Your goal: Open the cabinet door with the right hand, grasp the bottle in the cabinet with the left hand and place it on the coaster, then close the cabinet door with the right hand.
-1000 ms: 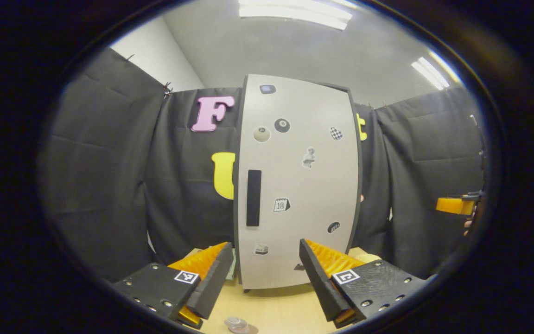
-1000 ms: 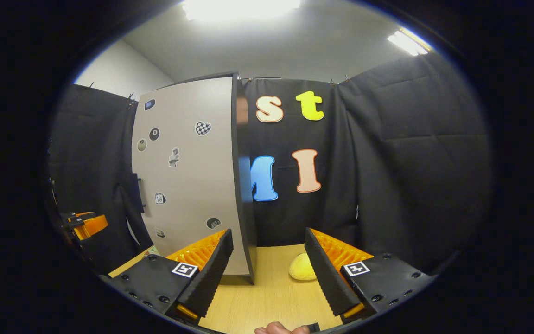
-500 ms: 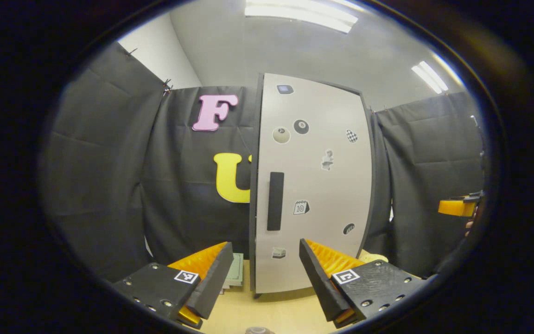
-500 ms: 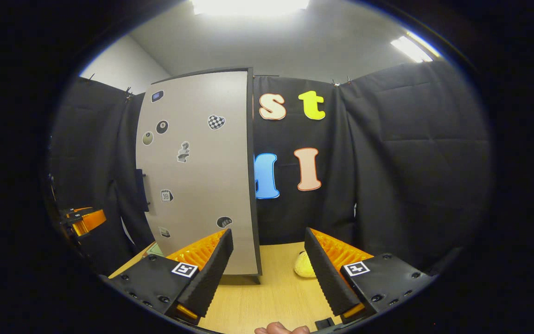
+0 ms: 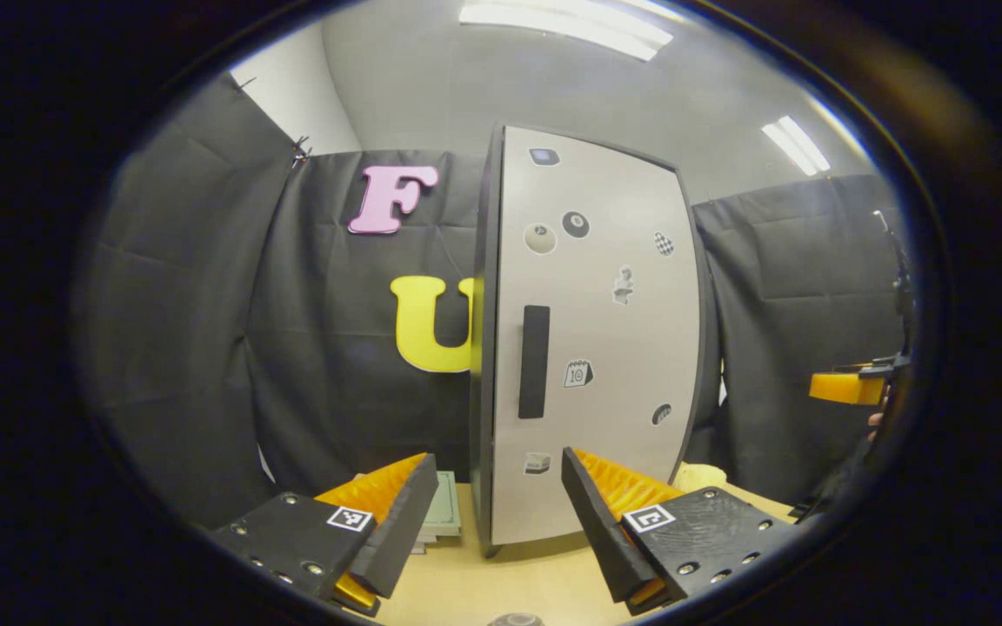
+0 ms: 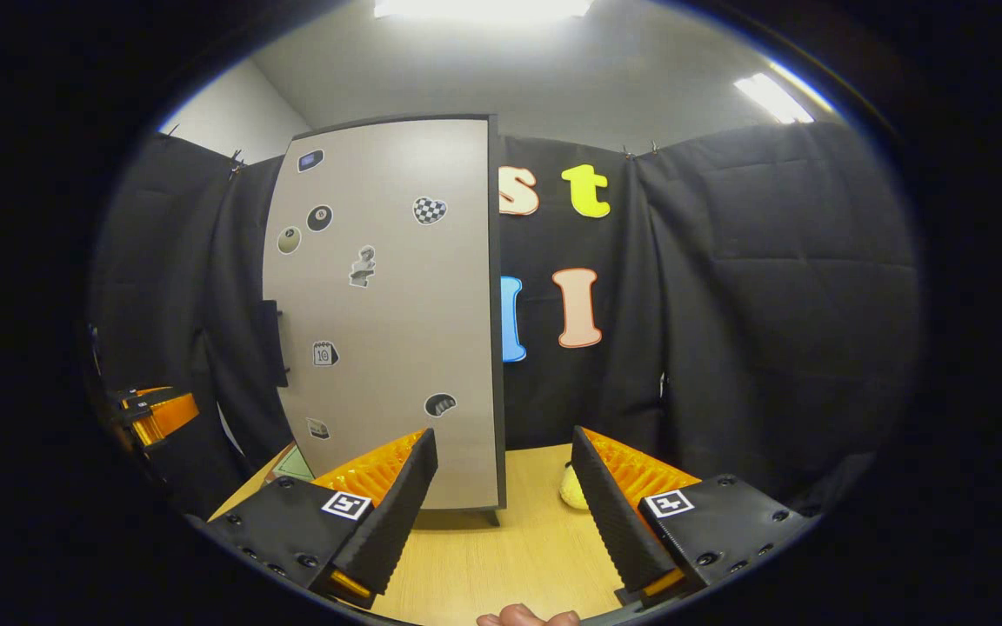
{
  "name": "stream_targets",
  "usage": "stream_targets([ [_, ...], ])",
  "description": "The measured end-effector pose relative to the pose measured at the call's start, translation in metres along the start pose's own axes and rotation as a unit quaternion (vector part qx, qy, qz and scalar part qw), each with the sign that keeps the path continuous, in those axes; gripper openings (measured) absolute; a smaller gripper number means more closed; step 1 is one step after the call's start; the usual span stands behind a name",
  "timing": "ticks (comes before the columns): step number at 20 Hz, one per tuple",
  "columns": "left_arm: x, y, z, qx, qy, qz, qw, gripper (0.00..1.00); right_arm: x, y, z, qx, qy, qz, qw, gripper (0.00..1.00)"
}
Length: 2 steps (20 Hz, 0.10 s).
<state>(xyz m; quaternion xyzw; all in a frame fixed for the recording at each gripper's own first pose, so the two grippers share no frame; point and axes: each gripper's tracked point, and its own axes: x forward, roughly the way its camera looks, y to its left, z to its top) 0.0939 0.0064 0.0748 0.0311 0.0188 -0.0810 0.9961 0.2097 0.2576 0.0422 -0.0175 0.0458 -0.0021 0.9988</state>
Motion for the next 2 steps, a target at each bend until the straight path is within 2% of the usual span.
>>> stream_targets([
  [1, -0.0023, 0.0007, -0.0010, 0.001, 0.000, -0.003, 1.000, 0.91, -0.0012, 0.0011, -0.0040, 0.001, 0.003, -0.002, 1.000, 0.93],
  [2, -0.0058, 0.0008, -0.0027, 0.005, -0.001, -0.006, 1.000, 0.89, -0.0073, 0.0036, -0.0057, 0.002, 0.005, -0.002, 1.000, 0.93],
])
